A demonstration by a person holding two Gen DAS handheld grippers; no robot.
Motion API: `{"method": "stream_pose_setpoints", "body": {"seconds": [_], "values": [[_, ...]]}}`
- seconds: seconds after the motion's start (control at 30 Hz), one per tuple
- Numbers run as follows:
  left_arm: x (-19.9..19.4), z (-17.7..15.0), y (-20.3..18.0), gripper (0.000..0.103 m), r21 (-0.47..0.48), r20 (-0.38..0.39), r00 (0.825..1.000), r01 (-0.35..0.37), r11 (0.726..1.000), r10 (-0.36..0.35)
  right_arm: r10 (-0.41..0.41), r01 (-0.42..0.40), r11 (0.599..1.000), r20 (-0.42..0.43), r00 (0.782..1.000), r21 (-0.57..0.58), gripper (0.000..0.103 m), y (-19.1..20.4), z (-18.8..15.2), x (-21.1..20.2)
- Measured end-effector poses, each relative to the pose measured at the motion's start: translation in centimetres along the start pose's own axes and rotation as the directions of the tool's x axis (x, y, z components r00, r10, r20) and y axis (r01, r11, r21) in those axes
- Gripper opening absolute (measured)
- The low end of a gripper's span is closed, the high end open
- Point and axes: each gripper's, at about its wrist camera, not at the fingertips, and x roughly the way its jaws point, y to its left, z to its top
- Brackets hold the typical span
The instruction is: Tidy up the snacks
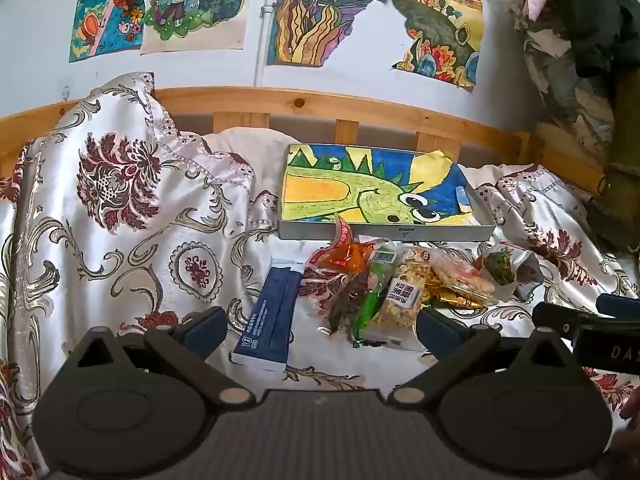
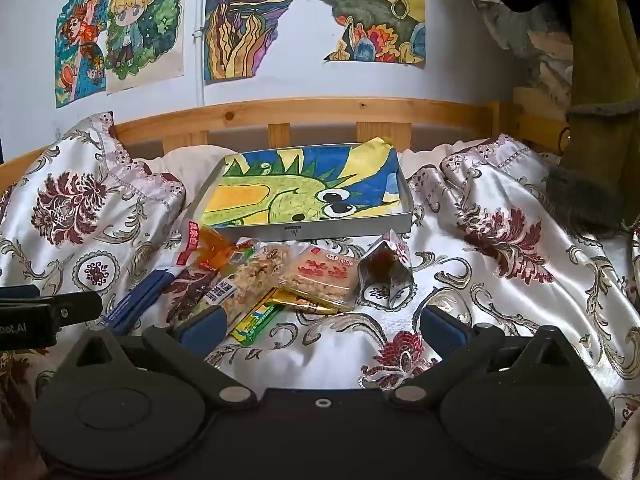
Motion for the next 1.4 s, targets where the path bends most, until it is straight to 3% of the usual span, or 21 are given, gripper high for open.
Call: {"method": "stream_pose_setpoints", "body": {"seconds": [1.4], "values": [[0.24, 0.01, 0.02, 0.102, -0.003, -0.003, 1.000, 0.001, 1.000, -0.001, -0.006, 0.006, 1.000, -0.023, 1.000, -0.003, 0.102, 0.06, 0.08, 0.22]]}}
